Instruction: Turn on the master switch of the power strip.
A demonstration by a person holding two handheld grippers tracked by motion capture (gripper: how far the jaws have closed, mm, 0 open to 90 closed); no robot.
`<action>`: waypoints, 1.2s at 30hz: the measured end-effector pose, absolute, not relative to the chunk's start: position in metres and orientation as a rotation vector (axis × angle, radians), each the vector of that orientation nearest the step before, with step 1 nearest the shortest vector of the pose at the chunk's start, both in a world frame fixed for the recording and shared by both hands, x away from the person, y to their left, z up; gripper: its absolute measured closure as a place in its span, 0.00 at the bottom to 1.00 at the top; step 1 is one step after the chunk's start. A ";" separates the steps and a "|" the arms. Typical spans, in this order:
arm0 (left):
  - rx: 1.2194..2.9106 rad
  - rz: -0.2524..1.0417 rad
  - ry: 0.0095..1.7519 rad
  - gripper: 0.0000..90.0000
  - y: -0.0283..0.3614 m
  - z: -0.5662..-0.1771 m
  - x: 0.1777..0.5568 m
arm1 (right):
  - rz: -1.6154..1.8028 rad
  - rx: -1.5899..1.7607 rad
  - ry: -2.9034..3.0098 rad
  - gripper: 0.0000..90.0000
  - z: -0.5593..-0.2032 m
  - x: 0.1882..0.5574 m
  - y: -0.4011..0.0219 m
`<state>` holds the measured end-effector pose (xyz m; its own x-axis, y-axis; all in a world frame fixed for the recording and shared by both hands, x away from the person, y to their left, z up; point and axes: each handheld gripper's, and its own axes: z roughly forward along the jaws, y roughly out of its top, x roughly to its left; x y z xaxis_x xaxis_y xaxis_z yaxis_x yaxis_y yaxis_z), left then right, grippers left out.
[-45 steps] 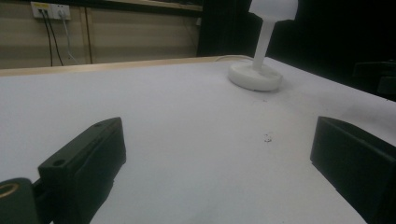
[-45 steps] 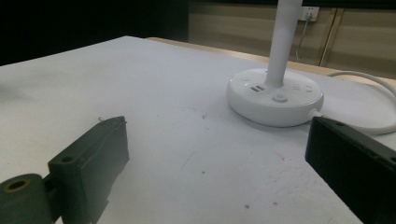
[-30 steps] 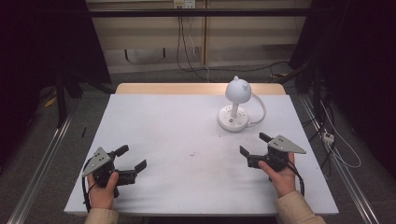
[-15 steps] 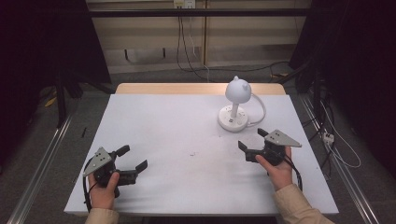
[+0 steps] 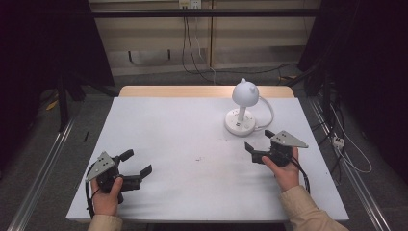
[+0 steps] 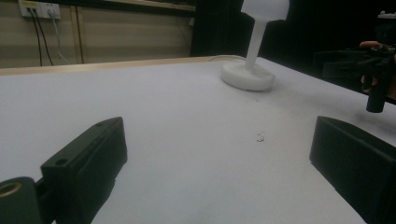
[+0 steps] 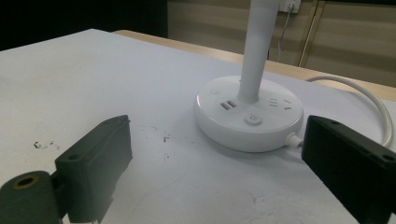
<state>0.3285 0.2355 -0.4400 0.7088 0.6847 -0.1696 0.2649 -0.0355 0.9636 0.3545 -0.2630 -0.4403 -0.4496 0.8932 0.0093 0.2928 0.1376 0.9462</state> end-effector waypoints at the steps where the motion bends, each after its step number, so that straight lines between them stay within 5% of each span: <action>1: 1.616 0.401 0.787 0.04 0.235 -0.440 0.329 | 1.313 1.137 1.833 0.09 -0.440 0.355 -0.263; 36: 1.599 0.406 0.784 0.04 0.237 -0.439 0.329 | 1.286 1.122 1.854 0.09 -0.433 0.375 -0.254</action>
